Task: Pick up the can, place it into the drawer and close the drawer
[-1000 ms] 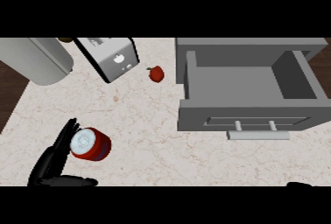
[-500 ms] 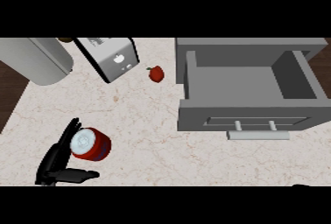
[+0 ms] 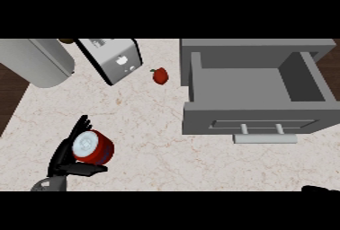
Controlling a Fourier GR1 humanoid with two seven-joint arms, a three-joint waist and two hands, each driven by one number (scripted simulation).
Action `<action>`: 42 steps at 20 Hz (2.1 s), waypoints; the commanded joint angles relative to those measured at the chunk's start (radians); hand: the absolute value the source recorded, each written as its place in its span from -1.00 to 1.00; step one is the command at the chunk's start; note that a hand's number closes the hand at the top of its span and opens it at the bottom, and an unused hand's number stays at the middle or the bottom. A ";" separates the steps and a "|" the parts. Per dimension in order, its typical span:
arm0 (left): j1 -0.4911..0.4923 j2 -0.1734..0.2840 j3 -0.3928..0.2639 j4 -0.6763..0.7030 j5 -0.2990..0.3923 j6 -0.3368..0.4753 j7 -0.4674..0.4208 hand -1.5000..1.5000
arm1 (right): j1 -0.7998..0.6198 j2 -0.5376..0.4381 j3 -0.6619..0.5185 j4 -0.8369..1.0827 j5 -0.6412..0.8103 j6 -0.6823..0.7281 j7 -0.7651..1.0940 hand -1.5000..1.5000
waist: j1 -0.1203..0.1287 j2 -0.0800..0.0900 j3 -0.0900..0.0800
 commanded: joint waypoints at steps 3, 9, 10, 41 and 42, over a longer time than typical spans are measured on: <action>-0.058 0.001 -0.025 0.052 0.007 -0.011 0.005 -1.00 | 0.021 0.000 -0.022 -0.009 0.000 0.035 -0.029 -1.00 | 0.001 -0.001 0.000; -0.112 0.010 -0.058 0.133 -0.013 -0.088 -0.050 -1.00 | -0.030 0.029 0.037 -0.053 0.055 -0.031 0.058 -1.00 | 0.002 0.000 0.000; -0.110 0.023 -0.053 0.125 0.003 -0.134 -0.031 1.00 | 0.092 0.060 0.021 -0.045 0.036 0.034 -0.060 -1.00 | -0.001 -0.001 0.000; -0.461 -0.189 -0.112 -0.059 0.150 0.324 0.250 1.00 | -0.001 0.018 -0.056 -0.020 0.043 0.005 -0.031 -1.00 | 0.014 -0.009 0.002; -0.447 -0.189 -0.138 -0.098 0.184 0.290 0.284 1.00 | -0.018 0.001 -0.064 -0.017 0.032 0.008 -0.006 -1.00 | 0.010 -0.006 0.001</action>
